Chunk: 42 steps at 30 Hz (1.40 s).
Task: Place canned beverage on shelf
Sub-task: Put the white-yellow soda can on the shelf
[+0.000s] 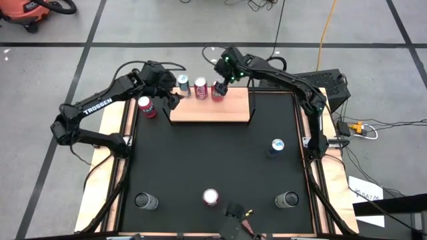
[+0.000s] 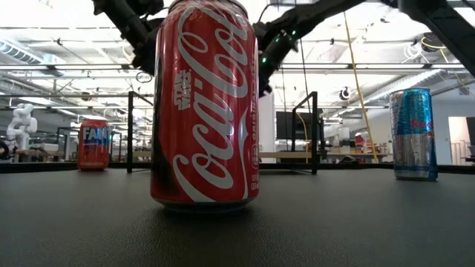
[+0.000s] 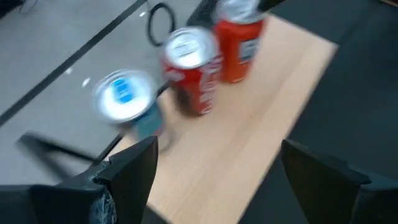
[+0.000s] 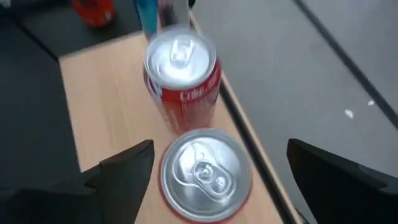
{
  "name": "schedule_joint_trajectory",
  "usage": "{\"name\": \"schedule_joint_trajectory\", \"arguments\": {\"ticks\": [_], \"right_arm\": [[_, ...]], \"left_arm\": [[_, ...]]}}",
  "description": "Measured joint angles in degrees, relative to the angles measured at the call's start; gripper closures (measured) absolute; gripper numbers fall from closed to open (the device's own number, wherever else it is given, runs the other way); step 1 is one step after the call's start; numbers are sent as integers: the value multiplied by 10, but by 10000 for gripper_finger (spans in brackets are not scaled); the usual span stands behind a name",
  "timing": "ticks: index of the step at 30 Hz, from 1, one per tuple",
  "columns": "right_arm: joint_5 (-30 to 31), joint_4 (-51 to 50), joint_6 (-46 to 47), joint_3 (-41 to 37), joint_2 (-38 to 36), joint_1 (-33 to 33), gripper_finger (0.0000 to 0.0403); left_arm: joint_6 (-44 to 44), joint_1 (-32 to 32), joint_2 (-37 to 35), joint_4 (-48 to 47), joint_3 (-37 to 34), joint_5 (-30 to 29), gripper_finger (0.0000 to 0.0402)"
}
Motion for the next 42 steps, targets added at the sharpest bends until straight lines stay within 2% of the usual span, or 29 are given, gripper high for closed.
{"name": "schedule_joint_trajectory", "arguments": {"ticks": [6, 15, 23, 29, 33, 35, 42], "right_arm": [[-1, -21, 44, 0, -65, 1, 46], [3, -118, 163, 0, -159, 21, 50], [104, -231, 213, 0, -210, 114, 50], [152, -258, 248, 0, -229, 190, 51], [166, -285, 259, 0, -234, 235, 51], [166, -300, 267, -1, -234, 258, 51], [171, -341, 325, -1, -235, 369, 51]], "left_arm": [[-33, 52, 0, -59, 0, -6, 71], [-33, 65, 0, -117, 0, 2, 71], [-14, 30, -5, -96, 0, 27, 71], [-46, -19, -36, -76, 0, 34, 71], [-59, -65, -62, -32, 0, 89, 71], [-71, -95, -67, -1, 0, 109, 71], [-149, -220, -54, 119, -1, 104, 71]]}}
